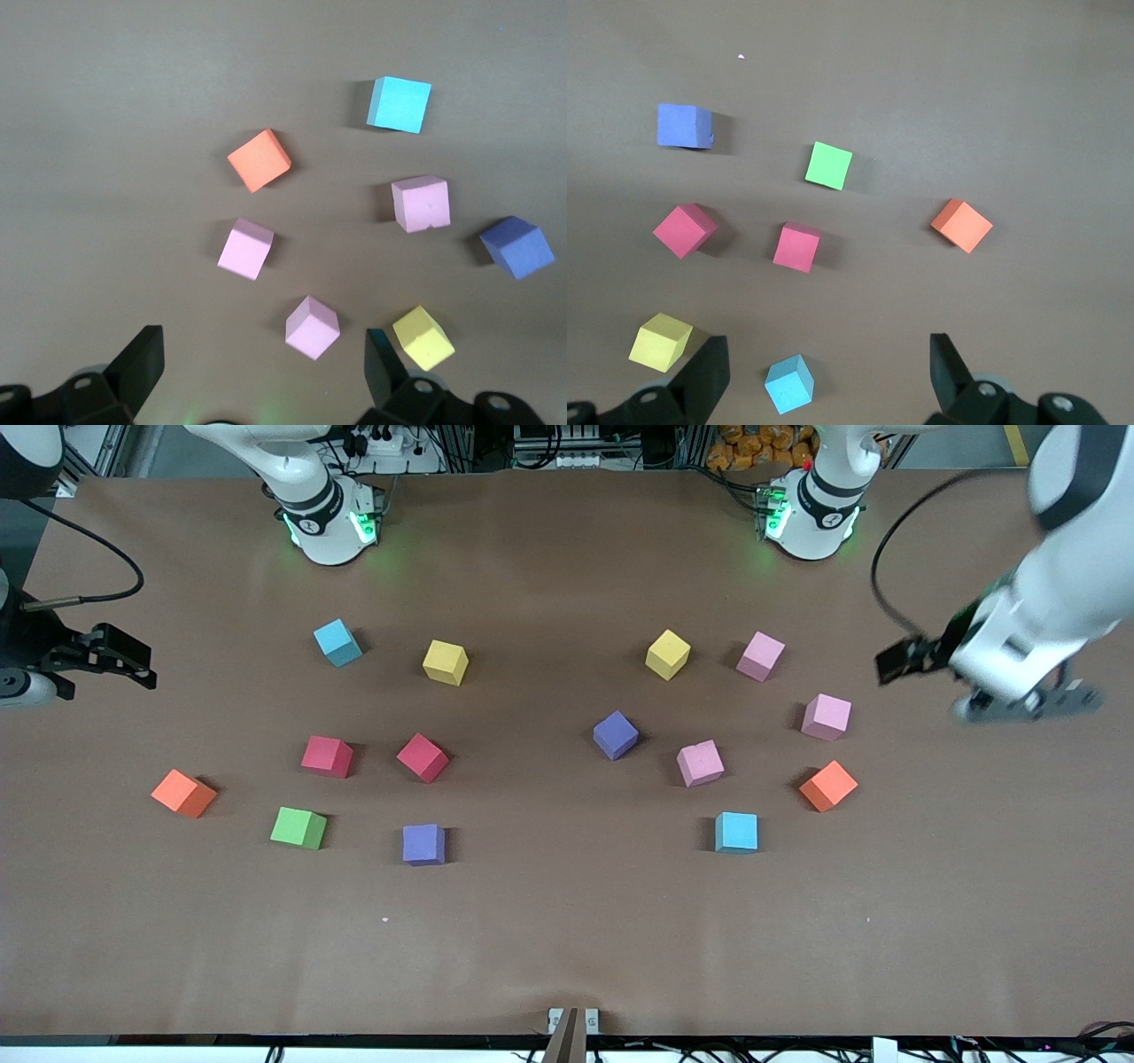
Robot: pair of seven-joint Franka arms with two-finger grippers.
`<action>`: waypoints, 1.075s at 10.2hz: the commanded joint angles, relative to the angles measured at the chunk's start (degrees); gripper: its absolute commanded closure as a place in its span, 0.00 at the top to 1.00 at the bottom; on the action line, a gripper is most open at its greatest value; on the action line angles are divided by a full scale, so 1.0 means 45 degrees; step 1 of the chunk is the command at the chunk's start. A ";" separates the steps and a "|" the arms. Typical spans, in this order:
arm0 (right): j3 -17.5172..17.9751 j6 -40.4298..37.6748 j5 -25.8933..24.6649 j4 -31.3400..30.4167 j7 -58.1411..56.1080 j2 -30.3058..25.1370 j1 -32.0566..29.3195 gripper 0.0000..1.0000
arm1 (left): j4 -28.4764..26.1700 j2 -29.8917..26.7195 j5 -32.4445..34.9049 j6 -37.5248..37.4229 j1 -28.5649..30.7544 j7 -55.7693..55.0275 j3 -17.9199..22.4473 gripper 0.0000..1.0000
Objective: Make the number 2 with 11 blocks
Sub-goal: 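Reach the left gripper down to the cyan cube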
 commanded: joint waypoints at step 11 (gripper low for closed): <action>0.0033 0.0046 -0.0065 -0.0231 -0.0211 -0.0031 -0.0088 1.00 | 0.0433 0.6397 -0.0279 0.7796 -0.1332 -0.1664 -0.0235 1.00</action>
